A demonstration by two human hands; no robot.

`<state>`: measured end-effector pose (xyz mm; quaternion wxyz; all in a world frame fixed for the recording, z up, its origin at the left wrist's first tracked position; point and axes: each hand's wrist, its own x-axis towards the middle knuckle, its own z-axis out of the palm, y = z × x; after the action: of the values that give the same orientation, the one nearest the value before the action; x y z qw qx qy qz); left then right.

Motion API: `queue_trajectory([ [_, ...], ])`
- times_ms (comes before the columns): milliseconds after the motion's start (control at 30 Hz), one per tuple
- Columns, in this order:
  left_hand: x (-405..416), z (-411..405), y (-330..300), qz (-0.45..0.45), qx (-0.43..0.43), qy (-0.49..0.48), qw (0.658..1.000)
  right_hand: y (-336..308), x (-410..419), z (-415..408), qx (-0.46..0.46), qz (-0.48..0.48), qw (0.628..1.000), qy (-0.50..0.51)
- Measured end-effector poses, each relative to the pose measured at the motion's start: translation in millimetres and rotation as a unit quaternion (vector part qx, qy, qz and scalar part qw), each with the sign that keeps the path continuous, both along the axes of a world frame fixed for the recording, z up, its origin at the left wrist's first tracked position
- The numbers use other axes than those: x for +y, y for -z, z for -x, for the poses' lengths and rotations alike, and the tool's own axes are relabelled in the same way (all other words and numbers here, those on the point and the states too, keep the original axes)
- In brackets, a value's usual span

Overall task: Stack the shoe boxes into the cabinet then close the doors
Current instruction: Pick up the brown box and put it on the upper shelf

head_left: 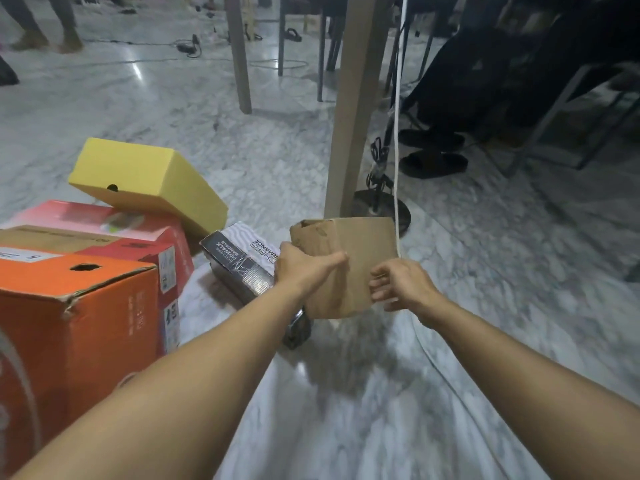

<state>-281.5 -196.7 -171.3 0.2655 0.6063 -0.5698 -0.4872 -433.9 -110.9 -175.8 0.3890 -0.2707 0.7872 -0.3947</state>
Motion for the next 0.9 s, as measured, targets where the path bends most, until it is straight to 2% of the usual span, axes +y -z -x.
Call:
queue_trajectory([
  [67,15,-3,-6,0.029,-0.034,0.033,0.998,1,2,9,-0.044,0.001,0.998,0.043],
  [267,52,-39,1,0.106,-0.088,0.119,0.983,-9,-1,33,-0.047,-0.011,0.993,0.108],
  [467,93,-82,14,0.126,-0.071,0.173,0.974,0,8,37,-0.030,-0.096,0.994,0.030],
  [600,111,-113,34,0.114,-0.055,0.150,0.980,10,15,29,0.087,-0.130,0.987,-0.029],
  [667,118,-125,42,0.116,-0.035,0.141,0.983,11,19,25,0.091,-0.163,0.980,-0.069],
  [733,123,-136,50,0.069,-0.011,0.129,0.989,10,25,20,0.057,-0.172,0.979,-0.093],
  [800,128,-146,50,-0.071,0.047,0.098,0.992,11,28,16,0.022,-0.153,0.984,-0.083],
  [867,129,-154,48,-0.235,0.138,0.042,0.961,9,31,10,-0.022,-0.131,0.990,-0.056],
  [900,128,-157,46,-0.279,0.179,0.009,0.943,9,31,7,-0.036,-0.135,0.989,-0.057],
])
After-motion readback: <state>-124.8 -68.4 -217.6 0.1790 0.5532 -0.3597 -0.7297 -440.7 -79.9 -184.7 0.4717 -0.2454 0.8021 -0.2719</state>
